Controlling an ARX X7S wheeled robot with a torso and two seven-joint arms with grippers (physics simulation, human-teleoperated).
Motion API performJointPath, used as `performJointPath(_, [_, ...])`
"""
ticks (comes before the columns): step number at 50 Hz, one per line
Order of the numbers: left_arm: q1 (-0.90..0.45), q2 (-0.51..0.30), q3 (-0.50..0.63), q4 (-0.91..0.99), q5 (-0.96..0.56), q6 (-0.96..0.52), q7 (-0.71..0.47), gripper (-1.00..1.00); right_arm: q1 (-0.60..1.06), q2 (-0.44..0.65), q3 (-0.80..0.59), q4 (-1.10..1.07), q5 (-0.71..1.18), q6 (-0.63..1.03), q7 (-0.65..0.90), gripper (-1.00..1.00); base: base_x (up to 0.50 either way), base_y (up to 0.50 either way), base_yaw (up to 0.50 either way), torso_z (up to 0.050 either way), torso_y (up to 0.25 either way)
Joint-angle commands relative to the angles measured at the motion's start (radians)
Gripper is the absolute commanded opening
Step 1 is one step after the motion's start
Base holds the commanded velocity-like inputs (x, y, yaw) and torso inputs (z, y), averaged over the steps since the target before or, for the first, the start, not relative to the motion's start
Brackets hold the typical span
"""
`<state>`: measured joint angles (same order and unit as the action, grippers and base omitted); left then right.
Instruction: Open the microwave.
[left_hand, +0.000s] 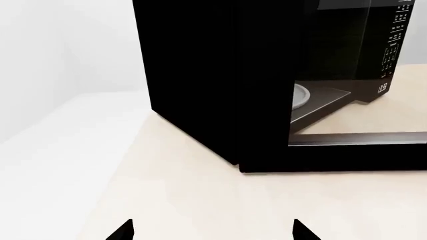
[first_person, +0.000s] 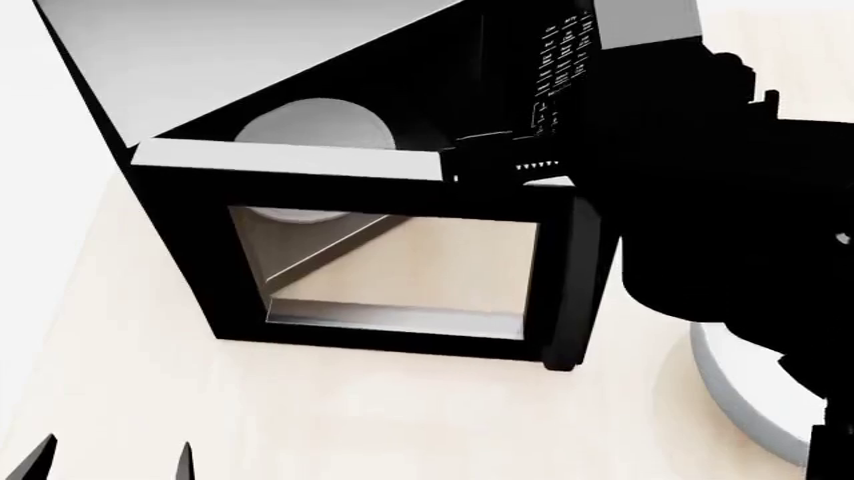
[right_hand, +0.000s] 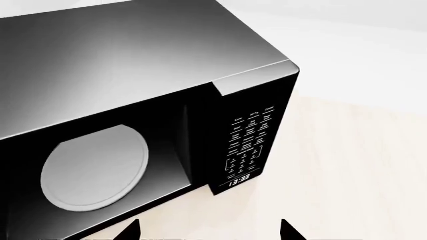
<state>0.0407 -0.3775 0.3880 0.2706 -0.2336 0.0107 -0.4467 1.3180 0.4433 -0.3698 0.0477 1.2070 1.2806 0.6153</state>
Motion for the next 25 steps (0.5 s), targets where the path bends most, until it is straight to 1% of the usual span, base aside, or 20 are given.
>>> performJointPath(1, [-0.001, -0.002, 0.0, 0.001, -0.002, 0.0, -0.003, 1.0, -0.107, 0.016, -0.024, -0.054, 0.086, 0.01, 0.021, 1.0, 0.0, 0.0, 0.0, 0.0, 0.0])
performJointPath(18, [-0.004, -0.002, 0.007, -0.004, 0.001, 0.002, -0.006, 1.0, -0.236, 0.051, 0.002, -0.161, 0.127, -0.035, 0.03, 1.0, 0.0, 0.0, 0.0, -0.002, -0.006])
performJointPath(25, [-0.002, -0.004, 0.009, 0.0, 0.002, 0.001, -0.009, 1.0, -0.276, 0.05, 0.028, -0.218, 0.191, -0.032, 0.068, 1.0, 0.0, 0.0, 0.0, -0.003, -0.006])
